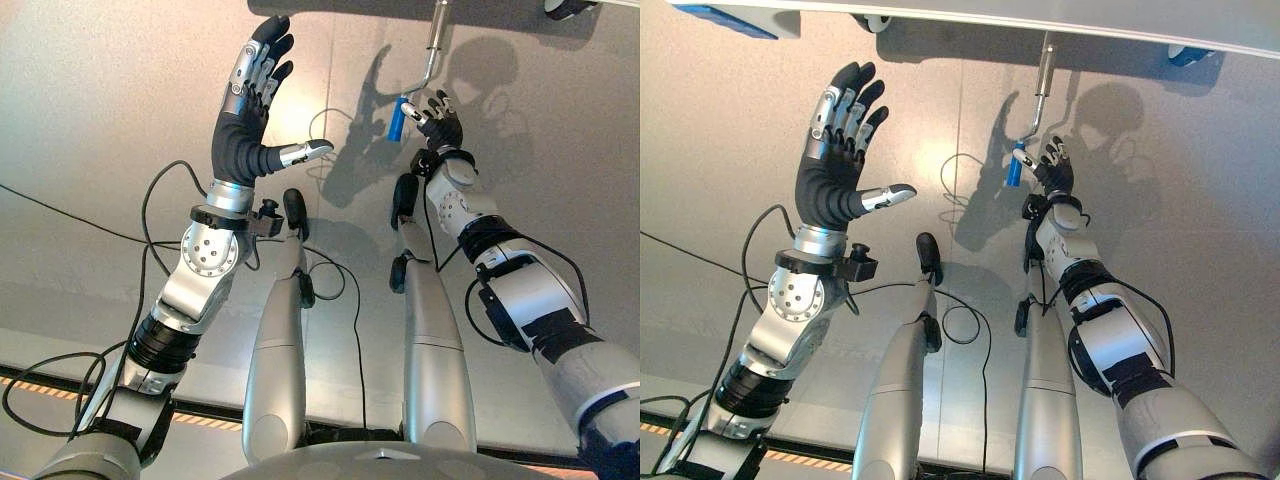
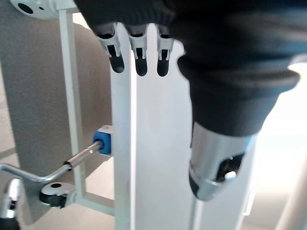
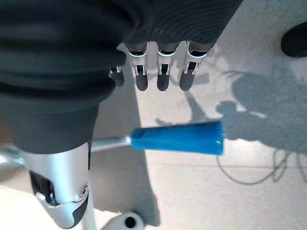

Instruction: Raise the hospital bed

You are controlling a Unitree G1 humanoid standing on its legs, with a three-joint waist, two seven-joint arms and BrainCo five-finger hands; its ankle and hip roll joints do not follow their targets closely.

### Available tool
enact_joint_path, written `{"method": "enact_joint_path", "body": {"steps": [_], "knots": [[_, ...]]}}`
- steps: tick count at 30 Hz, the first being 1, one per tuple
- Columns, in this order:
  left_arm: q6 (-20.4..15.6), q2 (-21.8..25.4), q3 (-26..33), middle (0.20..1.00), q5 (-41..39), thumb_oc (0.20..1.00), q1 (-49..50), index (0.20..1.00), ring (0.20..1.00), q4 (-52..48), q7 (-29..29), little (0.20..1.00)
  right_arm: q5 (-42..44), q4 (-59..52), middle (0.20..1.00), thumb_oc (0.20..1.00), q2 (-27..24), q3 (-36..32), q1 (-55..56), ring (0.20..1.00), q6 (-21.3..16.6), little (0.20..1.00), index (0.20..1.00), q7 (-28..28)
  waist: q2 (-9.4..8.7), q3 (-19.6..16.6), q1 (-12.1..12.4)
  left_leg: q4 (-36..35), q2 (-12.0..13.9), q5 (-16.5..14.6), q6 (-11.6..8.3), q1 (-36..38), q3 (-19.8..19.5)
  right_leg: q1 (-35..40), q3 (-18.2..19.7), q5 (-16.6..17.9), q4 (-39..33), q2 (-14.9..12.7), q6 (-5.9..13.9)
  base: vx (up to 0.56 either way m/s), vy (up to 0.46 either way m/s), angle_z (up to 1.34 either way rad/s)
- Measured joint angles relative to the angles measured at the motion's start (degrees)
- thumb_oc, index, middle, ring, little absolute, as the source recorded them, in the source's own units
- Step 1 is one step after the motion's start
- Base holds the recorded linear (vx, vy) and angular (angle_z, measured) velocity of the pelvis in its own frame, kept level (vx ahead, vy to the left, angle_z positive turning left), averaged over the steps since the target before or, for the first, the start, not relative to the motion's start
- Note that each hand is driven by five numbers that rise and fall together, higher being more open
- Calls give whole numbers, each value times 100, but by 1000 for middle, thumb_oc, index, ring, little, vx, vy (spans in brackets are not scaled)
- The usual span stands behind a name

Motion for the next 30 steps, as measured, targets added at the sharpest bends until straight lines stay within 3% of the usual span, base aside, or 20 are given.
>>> {"method": "enact_joint_path", "body": {"steps": [16, 30], "knots": [[-4, 18, -4, 1000, 4, 1000, -164, 1000, 1000, -6, 149, 1000, -229, 522, 1000, 1000, 104, -9, -226, 1000, 111, 1000, 1000, 48, 0, -1, 172, 227, -103, 17, 10, -500, -207, -328, -127, -15, 128, -119, 22, -4, 53, 5], [-6, 109, -9, 1000, 4, 1000, -150, 1000, 1000, -19, 188, 1000, -263, 679, 1000, 1000, -88, -138, -465, 1000, 113, 1000, 1000, 43, 3, -2, 303, 297, -132, 21, 16, -599, -253, -406, -122, -21, 188, -145, 31, 3, 32, 1]]}}
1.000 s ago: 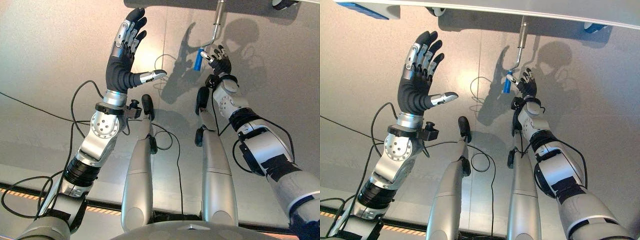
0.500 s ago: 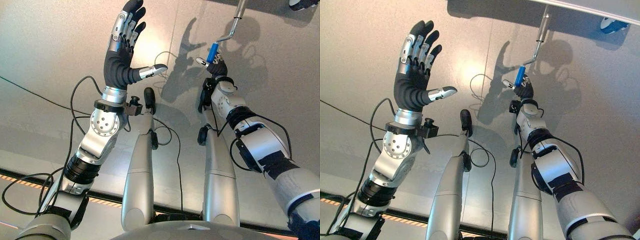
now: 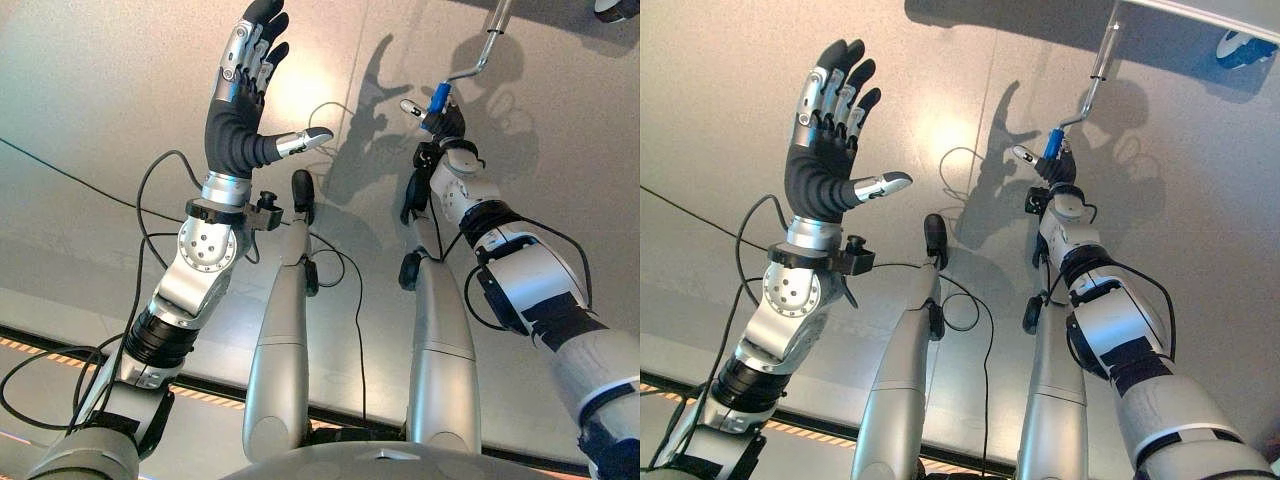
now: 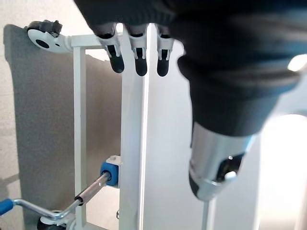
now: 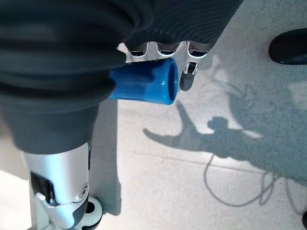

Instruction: Raise the hospital bed

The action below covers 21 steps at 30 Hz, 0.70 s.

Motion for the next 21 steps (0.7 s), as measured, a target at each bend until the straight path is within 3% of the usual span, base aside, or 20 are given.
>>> {"method": "enact_joint_path", "body": {"steps": [9, 10, 11, 12, 13, 21], "knots": [[0, 26, -20, 1000, 1, 1000, 7, 1000, 1000, -1, 36, 1000, 0, 72, 1000, 1000, -72, 3, -235, 1000, 1, 1000, 1000, -6, 0, 0, 1, 0, 6, 0, 0, -16, 7, -21, 9, 1, -2, 9, 0, 0, 0, 0], [0, 62, -20, 1000, 1, 1000, 6, 1000, 1000, -1, 46, 1000, 0, 71, 655, 655, -107, 3, -293, 655, 1, 655, 655, -6, 0, 0, 3, 2, 6, 0, 0, -16, 7, -21, 9, 1, -1, 10, -1, 0, 0, 0], [0, 72, -21, 1000, 1, 1000, 6, 1000, 1000, -1, 57, 1000, 0, 71, 448, 448, -122, 9, -316, 448, 1, 448, 448, -5, 0, 0, 4, 2, 6, 0, 0, -16, 7, -21, 9, 1, -1, 11, -1, 0, 0, 0], [0, 73, -21, 1000, 1, 1000, 6, 1000, 1000, -2, 63, 1000, -2, 69, 448, 448, -147, 22, -330, 448, 1, 448, 448, -3, 0, 0, 6, 3, 7, 0, 0, -16, 7, -21, 9, 1, -1, 12, -1, 0, 0, 0], [0, 73, -21, 1000, 1, 1000, 7, 1000, 1000, -2, 64, 1000, -3, 70, 200, 200, -181, 27, -337, 200, 1, 200, 200, -1, 0, 0, 6, 3, 8, 0, 0, -16, 7, -21, 9, 1, -1, 13, -1, 0, 0, 0], [-1, 95, -22, 1000, 1, 1000, 20, 1000, 1000, -3, 63, 1000, -8, 31, 200, 200, -174, 202, -313, 200, 3, 200, 200, 14, 0, 0, 5, 1, 14, 0, -1, -15, 24, -30, 24, 2, -2, 21, -2, 0, 0, 0]]}}
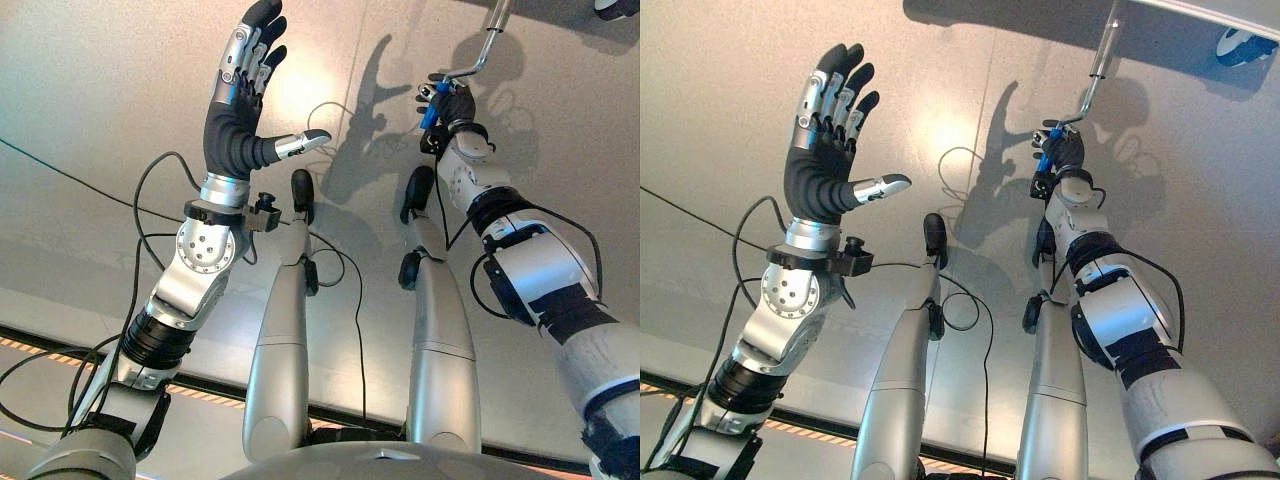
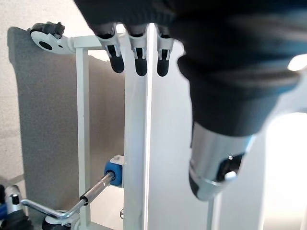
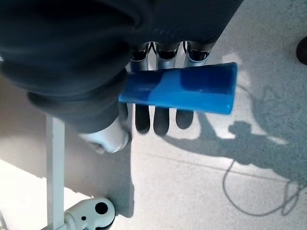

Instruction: Raise the hospital bed

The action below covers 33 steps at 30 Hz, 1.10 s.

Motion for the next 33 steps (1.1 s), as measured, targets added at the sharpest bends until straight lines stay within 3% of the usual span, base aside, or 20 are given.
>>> {"method": "enact_joint_path", "body": {"steps": [22, 33], "knots": [[-1, 2, 6, 1000, 0, 1000, 1, 1000, 1000, -161, 11, 1000, -1, -8, 200, 200, 226, 53, -64, 200, 0, 200, 200, -4, 0, 0, 3, 19, 1, 0, 0, 17, 10, 16, 9, 2, 18, 1, -1, 0, 0, 0], [-7, -18, 27, 1000, -4, 1000, 20, 1000, 1000, -166, 49, 1000, -458, -1013, 200, 200, 571, 608, 28, 200, 7, 200, 200, -38, 1, -3, -173, 65, 8, 0, 0, 35, 9, 57, 10, 16, 30, 7, -3, 0, 0, 0]]}}
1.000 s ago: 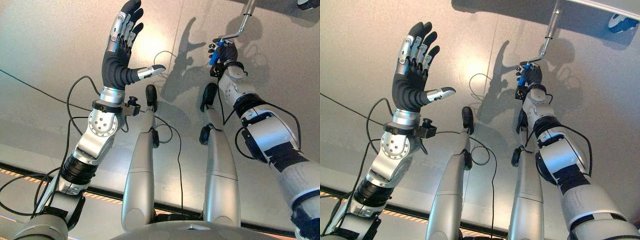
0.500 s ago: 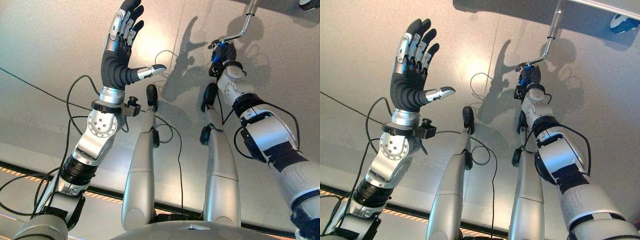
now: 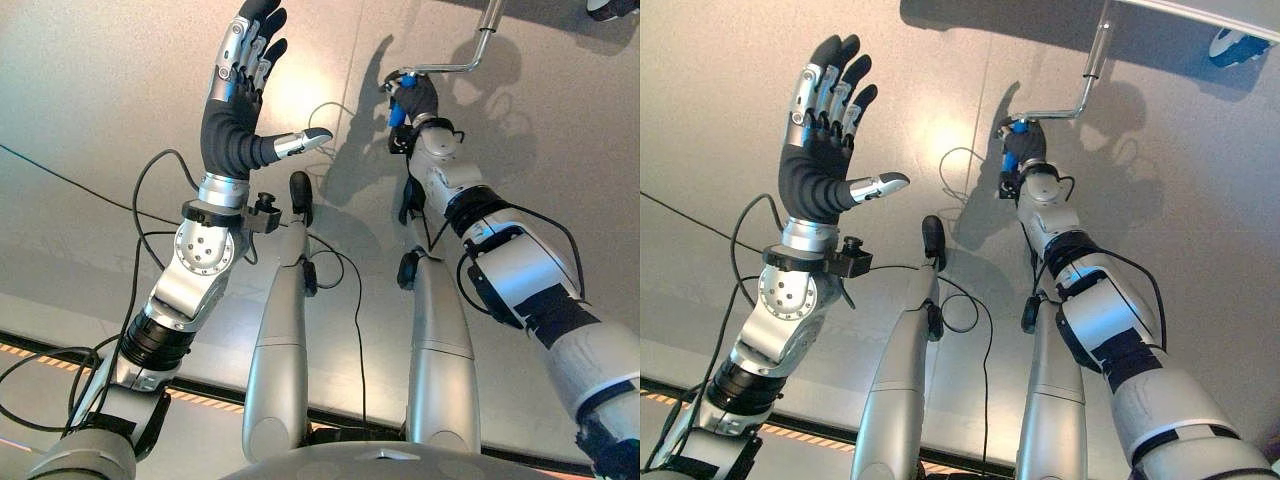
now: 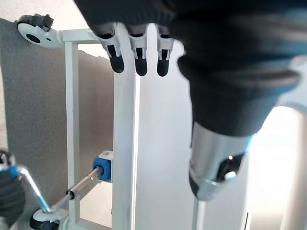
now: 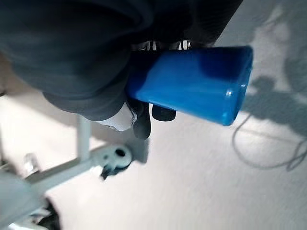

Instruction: Raise the hospital bed

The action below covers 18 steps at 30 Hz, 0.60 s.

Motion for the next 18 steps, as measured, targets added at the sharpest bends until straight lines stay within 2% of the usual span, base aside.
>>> {"method": "enact_joint_path", "body": {"steps": [6, 11, 14, 18], "knots": [[-11, -35, 38, 1000, -72, 1000, 37, 1000, 1000, -3, -1, 1000, 87, -807, 200, 200, -15, 13, 309, 200, -10, 200, 200, -27, 5, -3, -9, 10, 18, -1, -2, 24, 36, 8, 21, 17, 0, 15, -15, -4, 16, -2], [-22, -80, 65, 1000, -241, 1000, 63, 1000, 1000, -3, -46, 1000, 598, -1740, 200, 200, -110, 8, 654, 200, -27, 200, 200, -24, 7, -5, -3, 9, 22, -2, -2, 60, 77, 16, 67, 24, 1, 24, -15, 0, 0, 0], [-31, -85, 139, 1000, -271, 1000, 143, 1000, 1000, -5, -57, 1000, 871, -2548, 200, 200, -295, -5, 1052, 200, -66, 200, 200, -16, 7, -4, 0, 5, 20, -4, -3, 83, 88, 27, 84, 25, 1, 23, -14, 0, 0, 0], [-66, -87, 253, 1000, -273, 1000, 304, 1000, 1000, -23, -110, 1000, 1161, -3958, 200, 200, -928, -190, 1919, 200, -142, 200, 200, 72, 7, -4, -7, -15, 20, -6, -3, 117, 104, 45, 102, 24, -9, 32, -9, 4, -31, 0]]}}
